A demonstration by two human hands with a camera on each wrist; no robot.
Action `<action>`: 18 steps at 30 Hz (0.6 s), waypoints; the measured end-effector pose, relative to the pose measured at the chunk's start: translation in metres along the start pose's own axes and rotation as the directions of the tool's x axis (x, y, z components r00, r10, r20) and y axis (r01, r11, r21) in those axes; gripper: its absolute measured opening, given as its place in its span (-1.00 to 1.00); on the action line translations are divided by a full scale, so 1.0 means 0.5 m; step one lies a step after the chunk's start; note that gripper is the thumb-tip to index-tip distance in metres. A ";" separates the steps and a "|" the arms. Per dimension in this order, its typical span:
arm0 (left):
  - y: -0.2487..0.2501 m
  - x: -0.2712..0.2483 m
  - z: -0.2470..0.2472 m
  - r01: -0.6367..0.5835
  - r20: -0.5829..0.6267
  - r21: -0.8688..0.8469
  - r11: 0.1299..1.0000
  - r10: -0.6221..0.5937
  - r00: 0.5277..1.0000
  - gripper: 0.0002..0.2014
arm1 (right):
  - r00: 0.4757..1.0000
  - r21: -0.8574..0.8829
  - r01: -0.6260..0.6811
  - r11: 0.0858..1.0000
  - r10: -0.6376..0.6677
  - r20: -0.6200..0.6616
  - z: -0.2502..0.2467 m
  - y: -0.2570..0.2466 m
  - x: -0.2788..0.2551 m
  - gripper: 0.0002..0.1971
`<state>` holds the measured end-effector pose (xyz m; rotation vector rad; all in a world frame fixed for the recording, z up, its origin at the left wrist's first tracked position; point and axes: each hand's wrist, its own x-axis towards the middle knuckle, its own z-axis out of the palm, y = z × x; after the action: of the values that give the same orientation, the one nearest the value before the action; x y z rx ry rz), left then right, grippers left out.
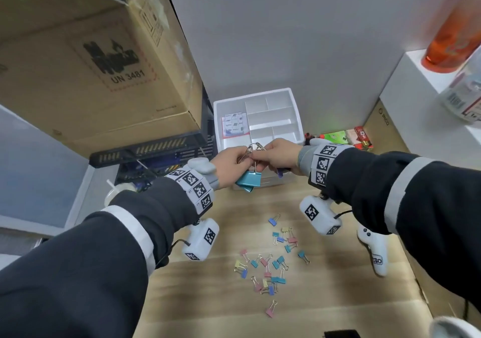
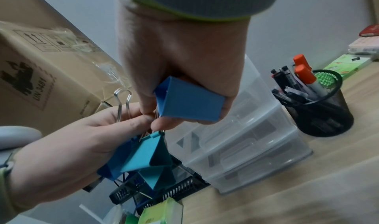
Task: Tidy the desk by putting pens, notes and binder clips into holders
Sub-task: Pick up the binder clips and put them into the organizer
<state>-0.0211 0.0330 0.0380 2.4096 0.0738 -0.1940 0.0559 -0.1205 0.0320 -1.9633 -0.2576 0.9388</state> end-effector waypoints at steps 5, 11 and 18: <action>0.032 0.045 -0.036 -0.033 -0.028 0.025 0.999 0.034 0.999 -0.81 | 0.999 -0.071 0.030 0.997 -0.033 -0.038 -0.056 -0.060 -0.005 -0.71; 0.084 0.108 -0.074 -0.021 -0.152 -0.043 0.999 0.014 0.988 -0.72 | 0.973 -0.405 0.074 0.911 -0.156 -0.172 -0.151 -0.150 -0.007 -0.80; 0.095 0.160 -0.113 0.014 -0.151 0.049 0.999 -0.007 0.989 -0.59 | 0.941 -0.623 0.056 0.780 -0.250 -0.228 -0.230 -0.186 0.021 -0.78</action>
<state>0.0695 0.0351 0.0982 2.4711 0.1526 -0.0184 0.1606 -0.1376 0.1353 -2.5977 -0.5989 0.4533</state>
